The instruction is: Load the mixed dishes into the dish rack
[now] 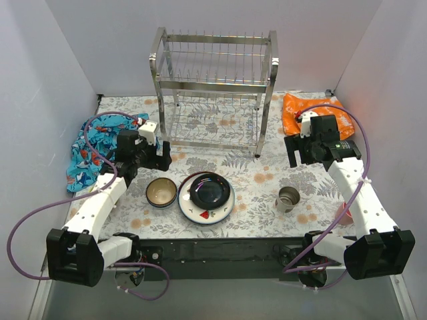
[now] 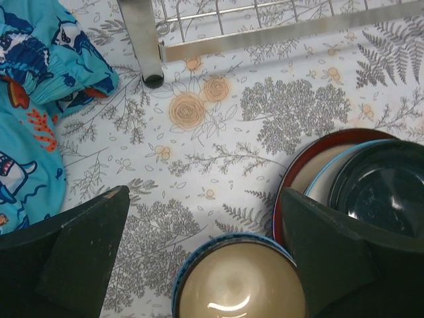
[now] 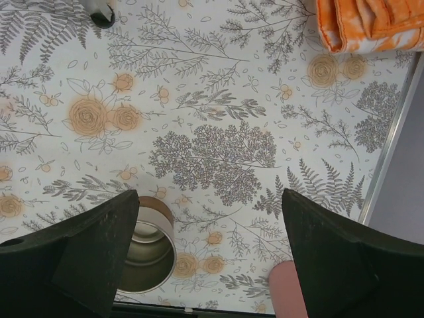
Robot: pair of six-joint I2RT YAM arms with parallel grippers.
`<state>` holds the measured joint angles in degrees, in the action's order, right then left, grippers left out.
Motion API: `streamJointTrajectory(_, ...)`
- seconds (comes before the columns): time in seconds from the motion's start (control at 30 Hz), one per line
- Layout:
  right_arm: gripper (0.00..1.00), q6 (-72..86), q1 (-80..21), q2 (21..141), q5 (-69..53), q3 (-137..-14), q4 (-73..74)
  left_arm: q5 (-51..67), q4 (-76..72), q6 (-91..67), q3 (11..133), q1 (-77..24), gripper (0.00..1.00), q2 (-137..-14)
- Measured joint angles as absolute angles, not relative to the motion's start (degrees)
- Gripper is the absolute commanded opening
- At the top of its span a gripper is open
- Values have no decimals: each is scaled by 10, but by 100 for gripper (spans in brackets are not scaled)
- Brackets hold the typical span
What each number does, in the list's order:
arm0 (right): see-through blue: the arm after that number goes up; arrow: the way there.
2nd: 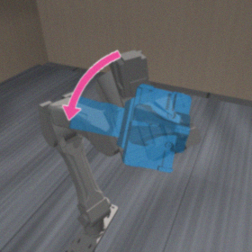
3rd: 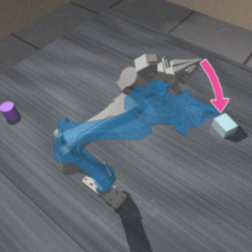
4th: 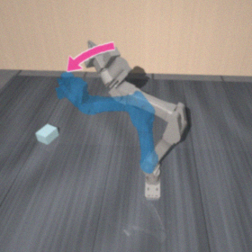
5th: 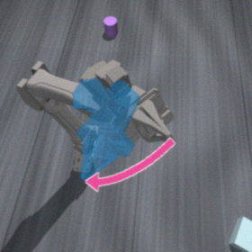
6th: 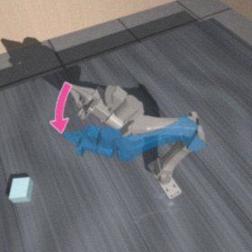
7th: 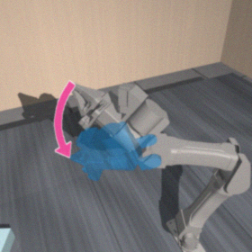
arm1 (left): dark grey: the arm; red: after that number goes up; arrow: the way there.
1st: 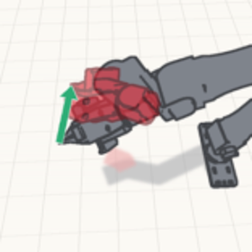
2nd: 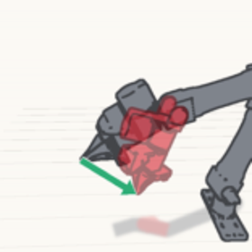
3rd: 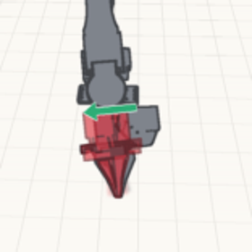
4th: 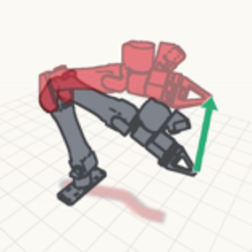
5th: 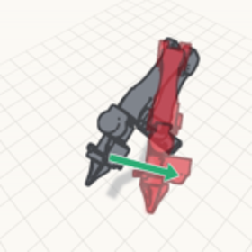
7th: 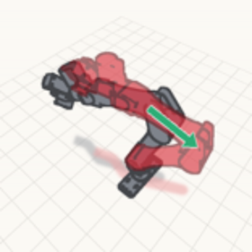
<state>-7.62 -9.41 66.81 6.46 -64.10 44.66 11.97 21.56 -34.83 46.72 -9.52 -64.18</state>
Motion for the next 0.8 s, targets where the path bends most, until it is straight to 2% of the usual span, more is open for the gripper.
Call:
streamJointTrajectory(0.13,88,-109,-94,664,25,-639,421,124,156,-368,467,-95,98,-682)
streamJointTrajectory(0.2,83,-114,-94,646,4,-613,362,124,126,-374,467,-95,98,-709)
streamJointTrajectory(0.37,81,-103,-94,635,-41,-579,250,96,64,-382,492,-95,98,-796)
streamJointTrajectory(0.63,77,-88,-94,672,-64,-549,98,83,37,-403,582,-95,88,-903)
streamJointTrajectory(0.7,76,-83,-94,681,-77,-545,81,84,37,-416,620,-95,82,-930)
streamJointTrajectory(0.73,75,-80,-94,686,-86,-545,73,86,34,-423,635,-95,73,-941)
streamJointTrajectory(0.8,75,-77,-94,692,-108,-543,54,93,27,-434,656,-95,62,-958)
